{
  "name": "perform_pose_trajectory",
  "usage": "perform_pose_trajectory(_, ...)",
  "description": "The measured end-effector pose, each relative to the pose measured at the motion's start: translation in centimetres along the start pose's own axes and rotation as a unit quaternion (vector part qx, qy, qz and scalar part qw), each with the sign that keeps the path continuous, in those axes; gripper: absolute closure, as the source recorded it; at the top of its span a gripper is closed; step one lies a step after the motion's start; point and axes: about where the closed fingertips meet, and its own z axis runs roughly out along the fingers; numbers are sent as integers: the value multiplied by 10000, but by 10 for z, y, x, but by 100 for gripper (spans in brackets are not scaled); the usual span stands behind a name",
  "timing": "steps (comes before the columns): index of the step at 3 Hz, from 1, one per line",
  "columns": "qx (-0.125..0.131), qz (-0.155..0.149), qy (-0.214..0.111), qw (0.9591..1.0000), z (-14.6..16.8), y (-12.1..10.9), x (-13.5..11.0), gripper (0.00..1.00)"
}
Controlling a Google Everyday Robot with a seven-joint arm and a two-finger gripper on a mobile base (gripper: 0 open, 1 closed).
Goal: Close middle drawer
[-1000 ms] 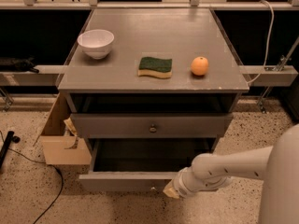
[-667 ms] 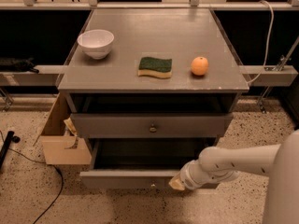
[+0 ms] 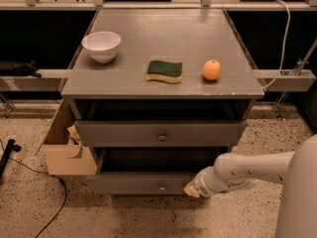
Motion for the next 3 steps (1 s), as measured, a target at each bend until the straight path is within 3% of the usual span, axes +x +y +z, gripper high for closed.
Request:
perform_pose_trajectory(1, -3, -112, 214, 9997, 18, 8, -1, 100)
perform_pose_trajectory(2, 55, -425, 524, 9977, 44, 15, -16, 100)
perform_pose_trajectory(3, 54, -425, 524, 9977, 44, 15, -16, 100)
